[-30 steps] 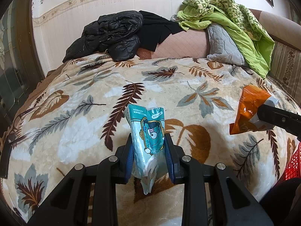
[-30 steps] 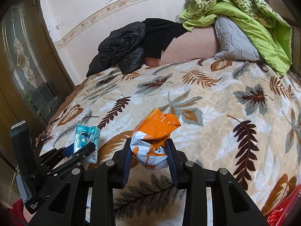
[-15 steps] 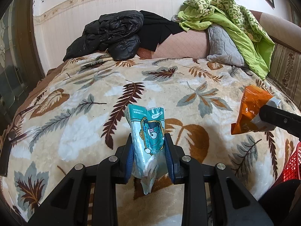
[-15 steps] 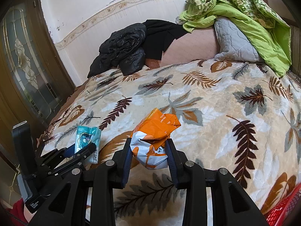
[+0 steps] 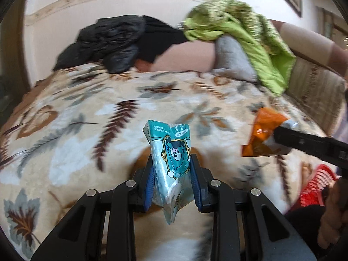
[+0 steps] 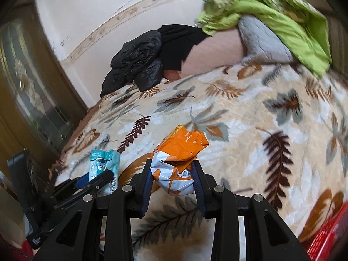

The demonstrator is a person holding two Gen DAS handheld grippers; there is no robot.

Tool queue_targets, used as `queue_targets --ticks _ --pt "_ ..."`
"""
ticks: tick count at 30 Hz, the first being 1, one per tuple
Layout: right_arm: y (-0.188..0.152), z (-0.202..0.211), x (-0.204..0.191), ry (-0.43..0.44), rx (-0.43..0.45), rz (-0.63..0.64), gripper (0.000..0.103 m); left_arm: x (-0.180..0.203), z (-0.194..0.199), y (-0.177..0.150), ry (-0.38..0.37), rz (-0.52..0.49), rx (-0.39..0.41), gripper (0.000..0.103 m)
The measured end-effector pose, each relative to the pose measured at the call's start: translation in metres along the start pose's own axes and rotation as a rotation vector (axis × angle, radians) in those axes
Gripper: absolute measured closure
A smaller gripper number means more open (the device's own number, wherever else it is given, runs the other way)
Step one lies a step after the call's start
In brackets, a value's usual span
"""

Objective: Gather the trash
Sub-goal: 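Carry both items over the red wastebasket and open both tools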

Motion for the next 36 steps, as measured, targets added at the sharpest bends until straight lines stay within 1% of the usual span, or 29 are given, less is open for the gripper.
queue_targets --ticks 1,2,4,5,7,8,11,13,17,20,24,27,28,32,36 --pt "-0.001 0.009 0.004 0.001 0.004 -0.017 0.066 0.007 0.002 0.000 -0.020 -0.005 -0.002 0.075" --pt "-0.001 0.017 0.008 0.002 0.010 -0.026 0.066 0.021 0.006 0.001 -0.058 -0.022 -0.009 0.075" --pt "-0.001 0.041 0.016 -0.006 0.033 -0.039 0.066 0.040 0.012 0.004 -0.095 -0.038 -0.008 0.075" --pt "0.000 0.052 0.020 -0.012 0.046 -0.046 0.066 0.055 0.017 0.007 -0.126 -0.053 -0.007 0.075" --pt "-0.001 0.085 0.034 -0.036 0.086 -0.067 0.066 0.076 0.022 0.012 -0.159 -0.078 -0.004 0.075" --pt "-0.001 0.095 0.039 -0.046 0.098 -0.074 0.066 0.089 0.026 0.015 -0.176 -0.095 0.004 0.075" --pt "-0.003 0.142 0.067 -0.111 0.156 -0.109 0.066 0.129 0.038 0.026 -0.231 -0.151 0.028 0.075" --pt "-0.005 0.166 0.084 -0.149 0.182 -0.137 0.066 0.153 0.042 0.029 -0.257 -0.188 0.030 0.075" --pt "-0.015 0.209 0.119 -0.231 0.220 -0.194 0.066 0.201 0.046 0.028 -0.304 -0.264 0.030 0.075" --pt "-0.025 0.238 0.147 -0.292 0.237 -0.247 0.066 0.243 0.045 0.022 -0.349 -0.326 0.009 0.075" --pt "-0.037 0.266 0.173 -0.348 0.255 -0.296 0.066 0.287 0.045 0.008 -0.378 -0.413 -0.002 0.075" --pt "-0.045 0.280 0.187 -0.379 0.262 -0.324 0.066 0.316 0.043 -0.007 -0.398 -0.470 -0.023 0.075" --pt "-0.048 0.284 0.192 -0.390 0.261 -0.333 0.066 0.321 0.042 -0.009 -0.402 -0.481 -0.027 0.075" --pt "-0.057 0.289 0.204 -0.411 0.254 -0.358 0.066 0.350 0.041 -0.025 -0.420 -0.540 -0.047 0.075" --pt "-0.066 0.290 0.213 -0.426 0.239 -0.374 0.066 0.369 0.039 -0.036 -0.434 -0.582 -0.066 0.075"
Point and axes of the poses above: each gripper's, at about its wrist camera, not at the fingertips, and z roughly against the way its jaws point, x to its right, y to its top, the point moved 9 cm from there along -z, roughly the way its jaws point, and after that the axes turned 5 degrees about y, right-handed, at the moved point
